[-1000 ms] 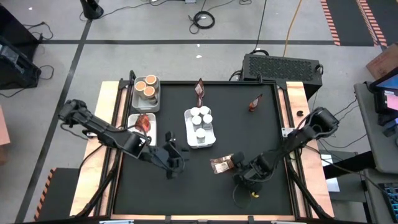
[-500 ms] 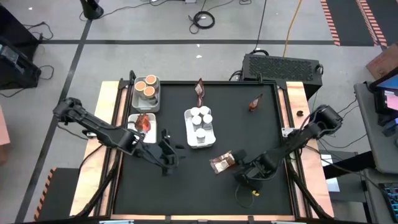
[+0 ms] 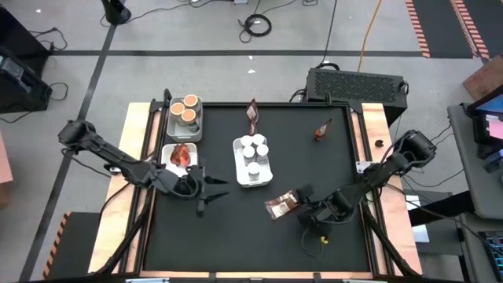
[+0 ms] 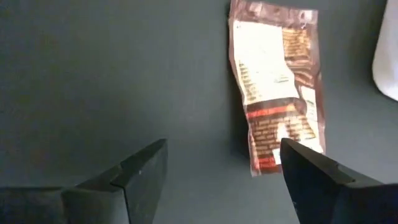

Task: Sort spices by type
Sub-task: Put the orange seasoning pack into the left white bin

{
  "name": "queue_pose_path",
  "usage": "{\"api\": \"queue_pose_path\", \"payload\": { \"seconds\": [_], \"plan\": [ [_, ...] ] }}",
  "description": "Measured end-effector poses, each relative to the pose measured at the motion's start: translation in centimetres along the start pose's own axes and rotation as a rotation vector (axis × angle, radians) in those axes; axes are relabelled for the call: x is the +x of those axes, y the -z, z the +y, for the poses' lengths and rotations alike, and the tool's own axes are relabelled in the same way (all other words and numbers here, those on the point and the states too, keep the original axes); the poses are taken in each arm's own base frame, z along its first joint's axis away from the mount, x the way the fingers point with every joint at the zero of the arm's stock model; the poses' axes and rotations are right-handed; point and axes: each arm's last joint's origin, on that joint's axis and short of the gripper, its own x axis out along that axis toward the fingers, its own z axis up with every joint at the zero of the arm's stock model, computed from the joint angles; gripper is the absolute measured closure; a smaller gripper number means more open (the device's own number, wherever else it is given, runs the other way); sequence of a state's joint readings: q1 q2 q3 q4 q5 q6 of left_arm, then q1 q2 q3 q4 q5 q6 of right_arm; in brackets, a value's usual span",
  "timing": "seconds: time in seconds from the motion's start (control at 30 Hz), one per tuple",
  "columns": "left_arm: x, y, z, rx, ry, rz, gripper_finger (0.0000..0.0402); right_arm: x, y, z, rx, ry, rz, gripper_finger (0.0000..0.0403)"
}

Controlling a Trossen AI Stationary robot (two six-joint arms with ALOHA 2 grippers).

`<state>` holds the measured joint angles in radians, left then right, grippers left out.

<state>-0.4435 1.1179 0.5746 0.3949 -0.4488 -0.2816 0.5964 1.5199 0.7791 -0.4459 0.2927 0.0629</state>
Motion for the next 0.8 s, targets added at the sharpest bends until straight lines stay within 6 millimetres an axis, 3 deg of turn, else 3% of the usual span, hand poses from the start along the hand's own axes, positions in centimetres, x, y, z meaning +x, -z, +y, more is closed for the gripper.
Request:
{"api": "queue_pose_path", "payload": {
  "seconds": [0.1,0.43,0.6,0.8],
  "plan": [
    [0.7,0.7,-0.1,-0.042,-0.005,0.017,0.0226,0.3,0.1,0.0,0.012,0.016,-0.049,0.0138],
    [4.0,3.8,-0.2,0.052,-0.01,0.047,0.0226,1.0,0.8,-0.8,-0.06,0.16,-0.058,0.0138],
    [5.2,5.5,-0.3,0.078,0.023,0.081,0.0226,1.6,0.9,-1.9,-0.019,0.149,-0.076,0.0138],
    [6.5,7.0,-0.8,0.081,0.129,0.051,0.0226,2.9,2.4,-2.7,0.06,0.119,-0.101,0.0147]
  ]
}}
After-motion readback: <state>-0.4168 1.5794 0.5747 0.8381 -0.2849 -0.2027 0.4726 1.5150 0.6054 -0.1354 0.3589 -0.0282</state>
